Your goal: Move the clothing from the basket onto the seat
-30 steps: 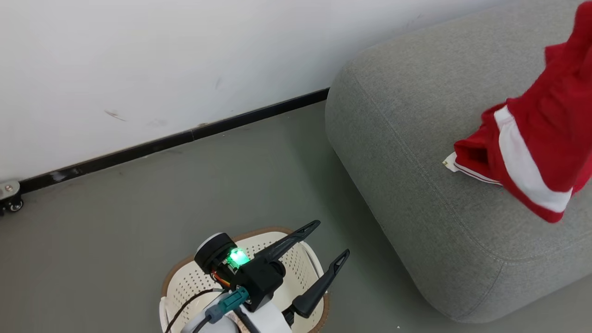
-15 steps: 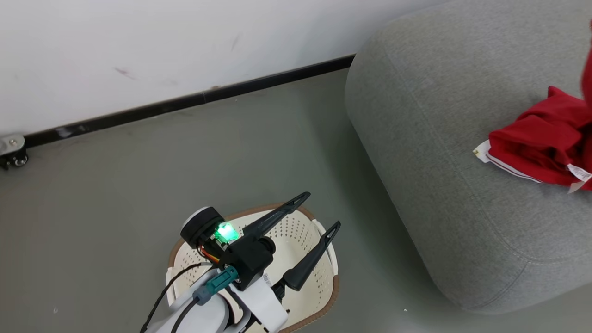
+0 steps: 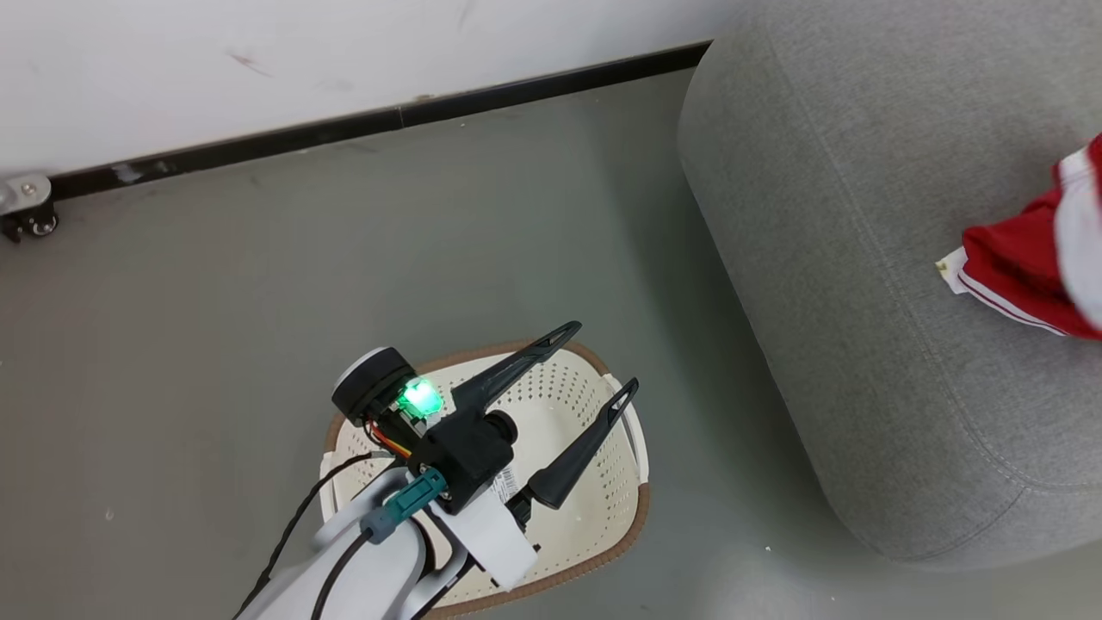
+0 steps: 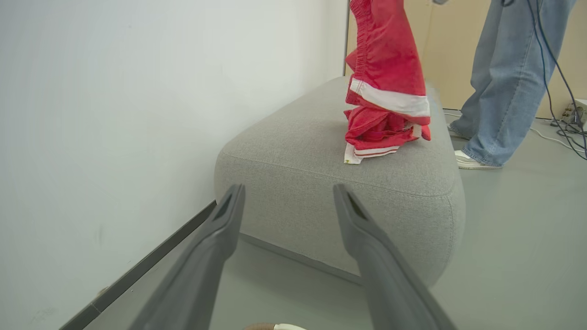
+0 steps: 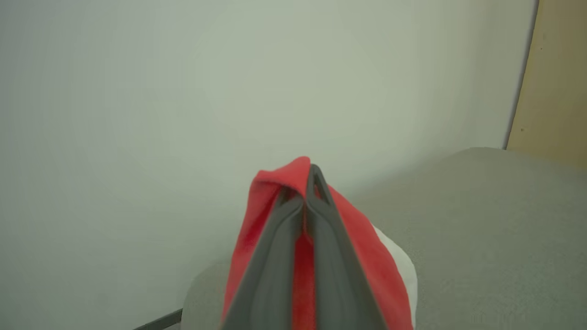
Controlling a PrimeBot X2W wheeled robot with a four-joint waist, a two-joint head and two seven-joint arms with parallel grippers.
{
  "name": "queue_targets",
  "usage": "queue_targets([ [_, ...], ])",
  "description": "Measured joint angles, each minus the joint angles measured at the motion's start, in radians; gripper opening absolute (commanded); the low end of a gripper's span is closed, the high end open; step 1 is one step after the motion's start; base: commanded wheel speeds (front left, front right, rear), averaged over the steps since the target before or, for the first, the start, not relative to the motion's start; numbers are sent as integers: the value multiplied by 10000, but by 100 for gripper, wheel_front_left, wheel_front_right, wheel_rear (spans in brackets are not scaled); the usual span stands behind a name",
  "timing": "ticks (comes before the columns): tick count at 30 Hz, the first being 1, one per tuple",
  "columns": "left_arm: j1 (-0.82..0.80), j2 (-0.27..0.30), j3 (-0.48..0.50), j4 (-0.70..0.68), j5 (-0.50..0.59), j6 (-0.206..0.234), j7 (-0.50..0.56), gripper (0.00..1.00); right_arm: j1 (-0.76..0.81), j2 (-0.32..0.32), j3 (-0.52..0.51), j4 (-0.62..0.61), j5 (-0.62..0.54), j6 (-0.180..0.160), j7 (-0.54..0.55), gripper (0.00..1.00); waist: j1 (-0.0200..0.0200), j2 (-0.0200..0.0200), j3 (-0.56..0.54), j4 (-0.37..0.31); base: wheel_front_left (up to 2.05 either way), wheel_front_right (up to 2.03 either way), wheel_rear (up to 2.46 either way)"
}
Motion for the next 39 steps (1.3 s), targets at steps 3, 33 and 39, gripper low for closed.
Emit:
queue_targets([
  [3, -28, -4, -46, 2, 46, 0, 0, 100, 510, 274, -48, 391, 17, 0, -130, 0, 0, 0, 150, 55, 0, 0, 0],
  [33, -386, 173, -525, 715, 420, -17, 4, 100, 2202, 1965, 19, 2203, -169, 2, -1356, 76, 0, 0, 228, -323, 0, 0, 0],
  [39, -386, 40, -539, 830, 267, -19, -2, 100, 2450, 1887, 416, 1900, -347, 2, -1457, 100, 1, 0, 85, -556, 0, 0, 0],
])
